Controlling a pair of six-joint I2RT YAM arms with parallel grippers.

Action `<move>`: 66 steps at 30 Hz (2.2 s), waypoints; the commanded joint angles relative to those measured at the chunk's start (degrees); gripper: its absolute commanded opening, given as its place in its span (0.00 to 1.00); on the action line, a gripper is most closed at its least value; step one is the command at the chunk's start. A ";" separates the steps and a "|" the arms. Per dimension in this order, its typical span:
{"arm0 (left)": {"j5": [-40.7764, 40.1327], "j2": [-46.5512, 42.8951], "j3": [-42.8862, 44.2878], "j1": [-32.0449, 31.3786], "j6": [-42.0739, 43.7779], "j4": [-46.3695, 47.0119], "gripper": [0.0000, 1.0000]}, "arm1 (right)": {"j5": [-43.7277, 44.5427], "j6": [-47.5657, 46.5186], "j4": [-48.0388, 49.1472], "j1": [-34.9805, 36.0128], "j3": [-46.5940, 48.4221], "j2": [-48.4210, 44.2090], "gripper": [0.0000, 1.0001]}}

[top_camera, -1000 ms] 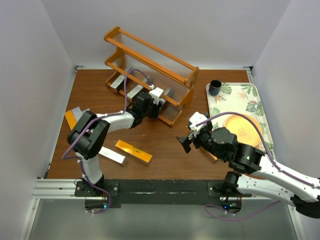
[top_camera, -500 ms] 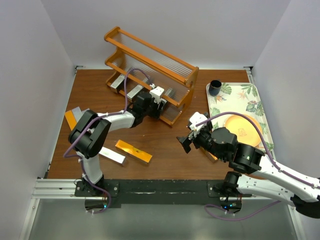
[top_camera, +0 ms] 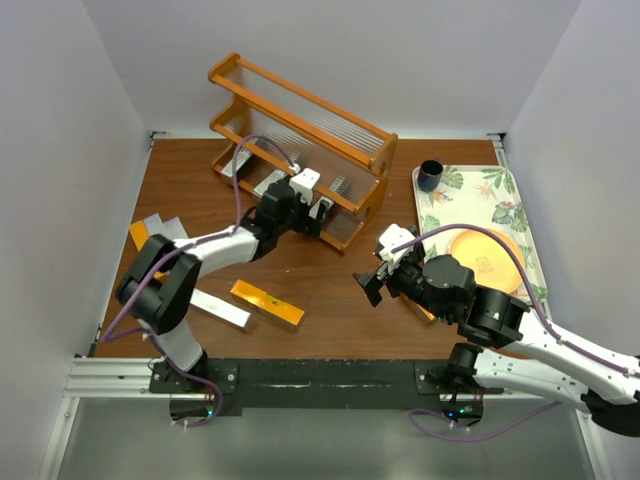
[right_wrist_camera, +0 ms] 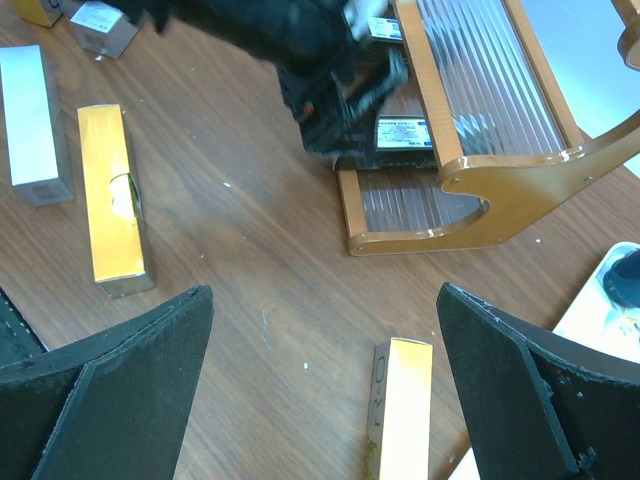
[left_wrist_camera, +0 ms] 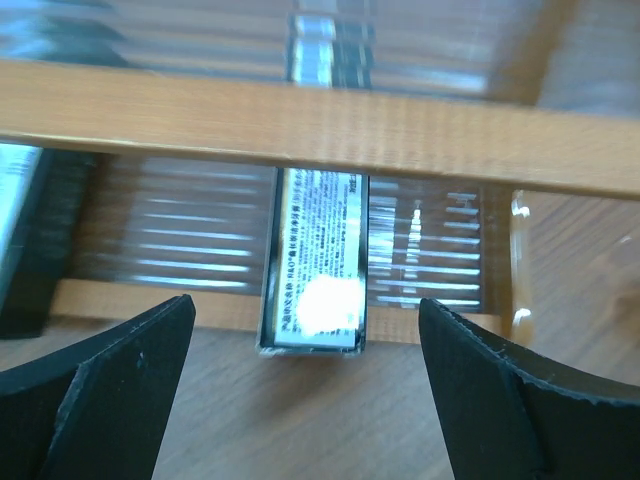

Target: Place and organize the toothpastes onto the shelf

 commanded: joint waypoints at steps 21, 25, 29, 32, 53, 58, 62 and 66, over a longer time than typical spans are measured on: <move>-22.42 -39.84 -9.51 0.45 -30.96 -39.11 1.00 | -1.81 5.08 -1.61 0.08 0.83 -0.39 0.99; -23.83 -44.51 -13.72 0.45 -34.13 -41.76 1.00 | -2.52 7.10 -1.52 0.08 0.91 0.84 0.99; -24.71 -47.93 -16.02 0.45 -37.21 -43.78 1.00 | -3.48 8.07 -1.44 0.08 0.92 2.34 0.98; -24.97 -49.60 -18.04 0.54 -39.76 -44.66 1.00 | -3.93 8.24 -1.35 0.08 0.65 2.60 0.99; -15.50 -41.27 -26.66 0.45 -47.24 -38.36 1.00 | -3.75 8.51 -1.00 0.16 -1.72 1.46 0.99; -11.71 -32.85 -22.10 0.19 -44.78 -30.88 1.00 | -3.66 8.68 -1.61 0.08 -1.63 1.20 0.99; -10.65 -24.84 -14.37 -1.04 -41.18 -27.18 1.00 | -3.31 9.21 -1.53 0.08 -2.16 0.49 0.99; -9.69 -16.23 -5.06 -4.45 -38.10 -24.98 1.00 | -3.05 9.65 -1.96 0.08 -2.25 -0.03 0.99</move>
